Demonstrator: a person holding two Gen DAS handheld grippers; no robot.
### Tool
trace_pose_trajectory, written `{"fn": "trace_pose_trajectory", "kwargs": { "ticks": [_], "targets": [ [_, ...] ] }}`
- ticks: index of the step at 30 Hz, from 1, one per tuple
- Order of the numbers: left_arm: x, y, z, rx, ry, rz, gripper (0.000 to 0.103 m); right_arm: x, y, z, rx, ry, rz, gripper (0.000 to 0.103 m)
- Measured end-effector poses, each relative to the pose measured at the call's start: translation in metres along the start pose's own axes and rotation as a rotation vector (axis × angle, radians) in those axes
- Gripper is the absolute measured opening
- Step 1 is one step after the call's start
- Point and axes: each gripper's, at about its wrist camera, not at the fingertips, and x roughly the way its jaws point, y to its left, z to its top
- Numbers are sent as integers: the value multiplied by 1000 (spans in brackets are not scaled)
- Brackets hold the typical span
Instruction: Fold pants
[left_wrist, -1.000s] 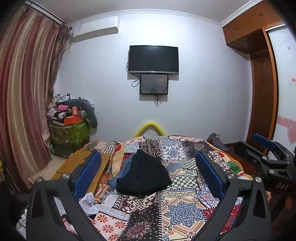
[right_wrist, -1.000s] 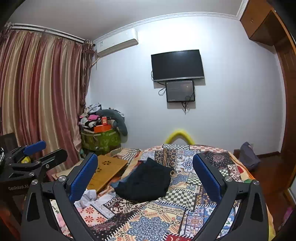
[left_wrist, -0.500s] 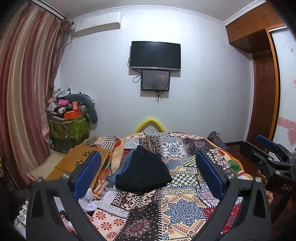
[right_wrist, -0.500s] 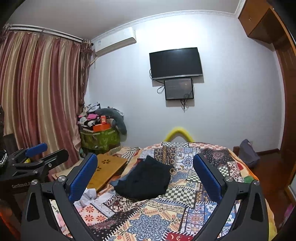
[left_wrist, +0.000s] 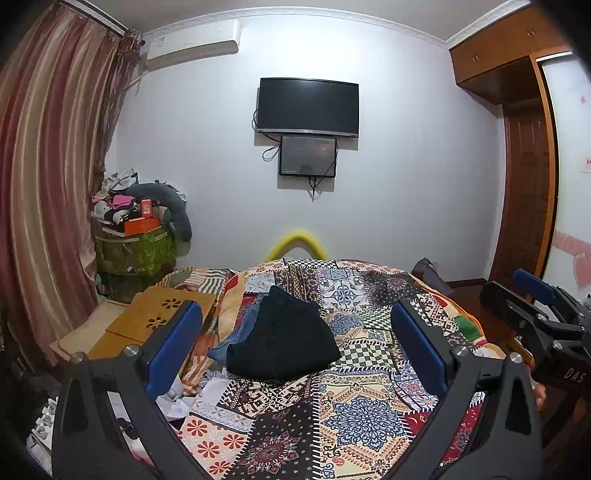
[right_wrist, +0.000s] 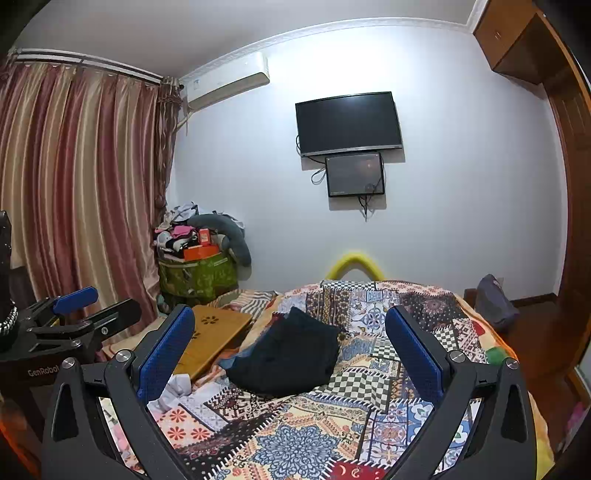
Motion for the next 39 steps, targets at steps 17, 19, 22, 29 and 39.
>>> {"fn": "trace_pose_trajectory", "kwargs": {
  "ticks": [17,19,22,29,39],
  "targets": [
    [4,-3,-1,14,25,-27,103,-2,0,-3,5,-3,-5,102],
    [5,-3,-1,12,29,-30,103,-2,0,-2,8,-4,-7,102],
    [5,-2,-1,7,30,-36,103,-2,1,-3,9,-2,-10,102],
    [4,-3,-1,6,28,-48,103,-2,1,-3,15,-2,-17,102],
    [3,-2,-1,6,28,-58,103,-3,3,-3,16,-2,-20,102]
  ]
}}
